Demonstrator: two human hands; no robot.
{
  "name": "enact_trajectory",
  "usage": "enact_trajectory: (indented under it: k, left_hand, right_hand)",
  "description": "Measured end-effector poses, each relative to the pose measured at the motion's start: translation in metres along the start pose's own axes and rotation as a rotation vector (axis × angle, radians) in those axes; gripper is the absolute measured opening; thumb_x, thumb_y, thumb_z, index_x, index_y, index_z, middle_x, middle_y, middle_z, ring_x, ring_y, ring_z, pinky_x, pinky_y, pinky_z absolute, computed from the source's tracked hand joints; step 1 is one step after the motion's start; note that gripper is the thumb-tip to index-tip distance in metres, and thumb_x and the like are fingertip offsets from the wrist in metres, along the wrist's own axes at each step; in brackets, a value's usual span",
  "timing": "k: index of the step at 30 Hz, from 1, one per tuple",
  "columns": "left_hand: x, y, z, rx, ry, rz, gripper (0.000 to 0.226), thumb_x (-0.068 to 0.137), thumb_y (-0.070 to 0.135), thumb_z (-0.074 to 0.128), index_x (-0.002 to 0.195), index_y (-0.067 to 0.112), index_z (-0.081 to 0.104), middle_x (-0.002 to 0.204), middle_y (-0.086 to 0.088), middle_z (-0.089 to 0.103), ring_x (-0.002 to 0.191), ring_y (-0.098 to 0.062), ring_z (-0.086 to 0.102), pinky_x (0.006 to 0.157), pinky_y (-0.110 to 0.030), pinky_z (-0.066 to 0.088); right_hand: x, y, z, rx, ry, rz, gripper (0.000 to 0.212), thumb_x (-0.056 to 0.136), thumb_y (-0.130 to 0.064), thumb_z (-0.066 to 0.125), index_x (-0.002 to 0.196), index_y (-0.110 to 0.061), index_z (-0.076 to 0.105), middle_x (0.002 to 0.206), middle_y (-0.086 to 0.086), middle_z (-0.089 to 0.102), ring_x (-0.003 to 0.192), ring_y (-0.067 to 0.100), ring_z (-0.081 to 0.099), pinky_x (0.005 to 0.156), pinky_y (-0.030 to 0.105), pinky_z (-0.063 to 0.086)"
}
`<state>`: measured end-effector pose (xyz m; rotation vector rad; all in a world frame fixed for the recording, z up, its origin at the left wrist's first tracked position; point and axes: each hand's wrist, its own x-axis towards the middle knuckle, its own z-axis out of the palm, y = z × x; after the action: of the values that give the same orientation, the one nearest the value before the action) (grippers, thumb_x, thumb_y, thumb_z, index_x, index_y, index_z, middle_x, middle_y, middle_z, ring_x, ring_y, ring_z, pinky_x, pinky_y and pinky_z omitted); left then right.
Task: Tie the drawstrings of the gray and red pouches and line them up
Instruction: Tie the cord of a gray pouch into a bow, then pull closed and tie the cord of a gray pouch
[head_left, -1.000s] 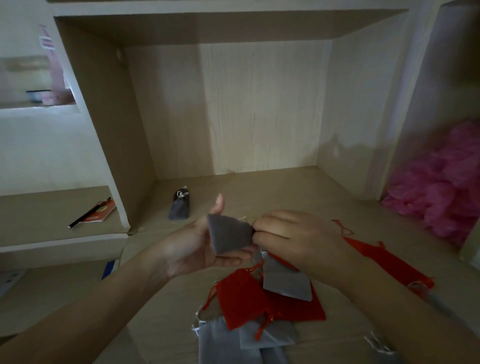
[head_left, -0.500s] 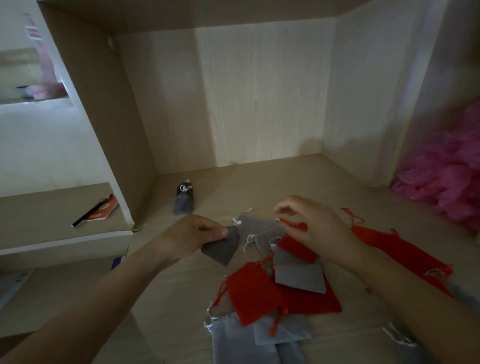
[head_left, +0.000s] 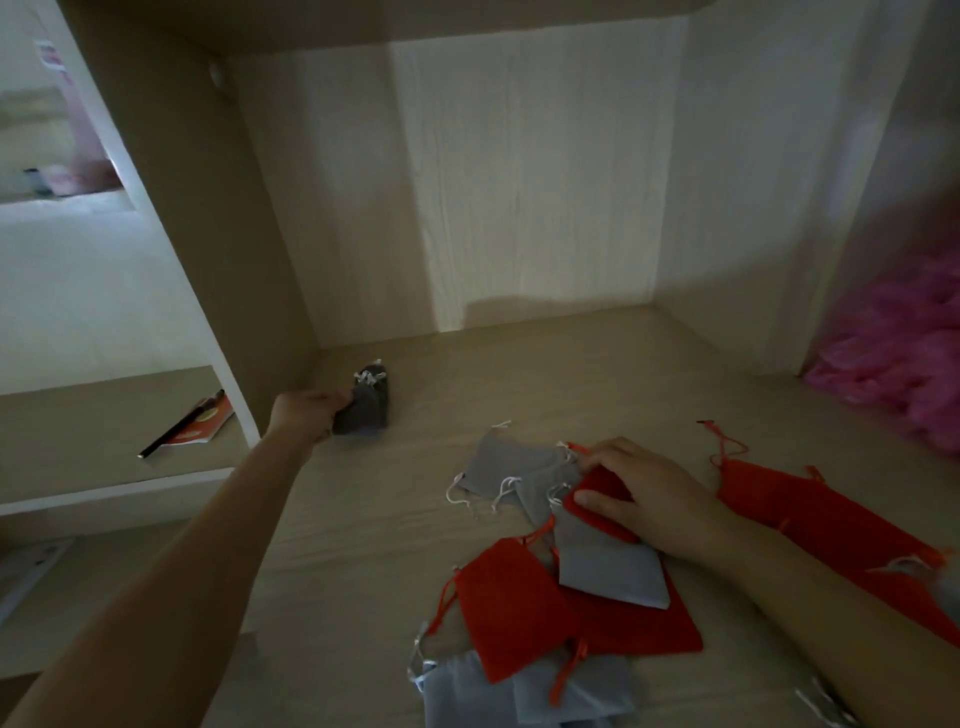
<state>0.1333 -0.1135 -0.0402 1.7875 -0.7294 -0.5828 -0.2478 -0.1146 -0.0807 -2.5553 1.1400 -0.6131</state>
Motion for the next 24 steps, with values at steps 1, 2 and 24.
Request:
enact_trajectory:
  k: [1, 2, 24]
  left_hand:
    - [0.004, 0.000, 0.002, -0.008, -0.005, -0.017, 0.023, 0.080, 0.016, 0.074, 0.065, 0.007, 0.059, 0.057, -0.011, 0.047, 0.045, -0.018, 0.041, 0.044, -0.025, 0.032]
    - [0.007, -0.002, 0.004, -0.019, -0.008, -0.033, 0.025, 0.079, 0.016, 0.074, 0.063, 0.007, 0.058, 0.058, -0.012, 0.047, 0.047, -0.019, 0.041, 0.046, -0.027, 0.033]
    - [-0.059, 0.031, 0.018, 0.234, -0.118, 0.162, 0.019, 0.088, 0.010, 0.062, 0.070, 0.004, 0.060, 0.063, -0.014, 0.048, 0.044, -0.011, 0.049, 0.044, -0.019, 0.037]
  right_hand:
    - [0.001, 0.000, 0.000, 0.003, 0.004, -0.003, 0.034, 0.088, -0.046, 0.059, 0.115, -0.026, 0.056, 0.118, -0.010, 0.050, 0.105, 0.007, 0.051, 0.085, 0.021, 0.038]
    - [0.002, 0.001, 0.000, 0.005, 0.003, 0.003, 0.035, 0.087, -0.047, 0.059, 0.115, -0.026, 0.057, 0.118, -0.009, 0.051, 0.106, 0.008, 0.052, 0.087, 0.023, 0.040]
    - [0.004, 0.001, -0.016, 0.110, -0.051, 0.160, 0.031, 0.080, -0.041, 0.070, 0.106, -0.024, 0.064, 0.107, -0.003, 0.056, 0.099, 0.010, 0.053, 0.078, 0.020, 0.038]
